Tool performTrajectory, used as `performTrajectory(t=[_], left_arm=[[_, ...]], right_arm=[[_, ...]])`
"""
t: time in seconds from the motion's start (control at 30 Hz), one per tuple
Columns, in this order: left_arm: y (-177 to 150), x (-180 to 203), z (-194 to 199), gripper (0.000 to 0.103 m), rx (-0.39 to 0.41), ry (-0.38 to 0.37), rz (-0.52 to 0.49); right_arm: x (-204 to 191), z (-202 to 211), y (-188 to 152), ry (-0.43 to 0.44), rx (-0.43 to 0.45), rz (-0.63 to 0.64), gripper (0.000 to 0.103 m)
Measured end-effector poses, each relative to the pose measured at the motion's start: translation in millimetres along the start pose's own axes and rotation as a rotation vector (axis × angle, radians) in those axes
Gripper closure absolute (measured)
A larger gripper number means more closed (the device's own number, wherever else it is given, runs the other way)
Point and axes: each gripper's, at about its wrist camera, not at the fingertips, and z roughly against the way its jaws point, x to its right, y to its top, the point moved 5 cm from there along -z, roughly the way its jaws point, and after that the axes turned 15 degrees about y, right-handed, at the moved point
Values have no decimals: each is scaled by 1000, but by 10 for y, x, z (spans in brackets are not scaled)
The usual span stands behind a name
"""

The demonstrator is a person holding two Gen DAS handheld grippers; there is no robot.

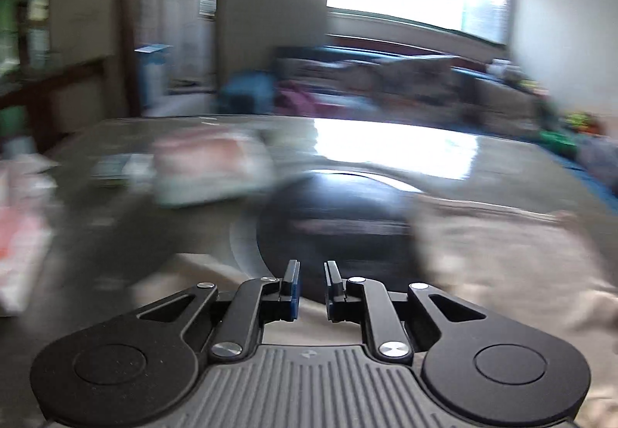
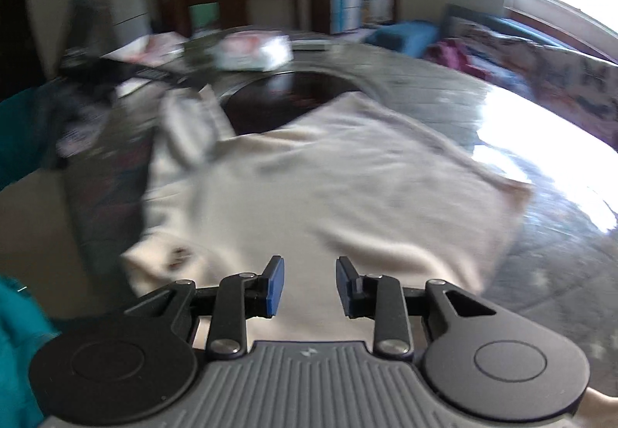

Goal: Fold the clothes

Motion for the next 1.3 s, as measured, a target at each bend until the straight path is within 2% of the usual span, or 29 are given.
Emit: performTrajectory(t=[0.13,0.27,0.4,0.53,0.77,1.07,1.13,1.3], left_arm=[[-63,619,37,88,-48,-193,-55],[-184,1037,-13,88,-76,-272,-128],[-262,1117,-171,88,-127,-259,-146],[-238,1079,-211,87,-129,-253,-141],[-135,1067,-356,87,-143,-249,-149],[5,1060,-565,81,-152,-235,-165],[48,1055,-611,75,-155,-222,-167],[210,1143,-748,75,-145,-219,-163]], right_arm=[[380,1,-65,-69,3,-94,74],[554,7,-233,-105,-39,-138,74],[576,87,-217,-101,-36,-129,74],[645,109,-119,-91,1,-133,74],[896,50,-105,-107,-13,-177,74],[1219,-42,61,-122,-35,-186,75],[1281,-54,115,-134,-29,-183,75],[1490,-138,278,-156,-7,-183,75]])
